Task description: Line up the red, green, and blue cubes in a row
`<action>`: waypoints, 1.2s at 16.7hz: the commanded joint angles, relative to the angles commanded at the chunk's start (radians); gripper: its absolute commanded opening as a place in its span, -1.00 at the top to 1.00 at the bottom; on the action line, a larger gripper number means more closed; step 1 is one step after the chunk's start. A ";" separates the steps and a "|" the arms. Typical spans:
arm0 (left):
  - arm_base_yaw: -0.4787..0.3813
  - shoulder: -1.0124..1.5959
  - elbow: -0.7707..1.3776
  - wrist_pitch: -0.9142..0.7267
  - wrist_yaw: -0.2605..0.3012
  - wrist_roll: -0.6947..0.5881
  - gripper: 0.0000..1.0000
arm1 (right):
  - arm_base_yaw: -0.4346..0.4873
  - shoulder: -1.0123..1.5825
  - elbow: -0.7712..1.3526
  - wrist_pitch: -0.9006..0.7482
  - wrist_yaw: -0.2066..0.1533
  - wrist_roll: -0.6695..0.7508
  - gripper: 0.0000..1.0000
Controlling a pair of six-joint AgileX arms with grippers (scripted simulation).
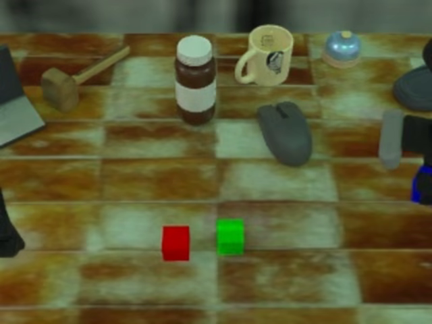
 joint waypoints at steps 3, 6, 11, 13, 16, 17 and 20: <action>0.000 0.000 0.000 0.000 0.000 0.000 -1.00 | 0.066 0.016 0.032 -0.019 -0.001 0.031 1.00; 0.000 0.000 0.000 0.000 0.000 0.000 -1.00 | 0.211 0.043 0.087 -0.055 -0.003 0.091 1.00; 0.000 0.000 0.000 0.000 0.000 0.000 -1.00 | 0.469 0.076 0.177 -0.109 -0.005 0.197 1.00; 0.000 0.000 0.000 0.000 0.000 0.000 -1.00 | 0.517 0.080 0.196 -0.119 -0.005 0.222 1.00; 0.000 0.000 0.000 0.000 0.000 0.000 -1.00 | 0.524 0.081 0.200 -0.120 -0.005 0.226 1.00; 0.000 0.000 0.000 0.000 0.000 0.000 -1.00 | 0.520 0.077 0.197 -0.119 -0.006 0.226 1.00; 0.000 0.000 0.000 0.000 0.000 0.000 -1.00 | 0.516 0.091 0.167 -0.078 -0.006 0.232 1.00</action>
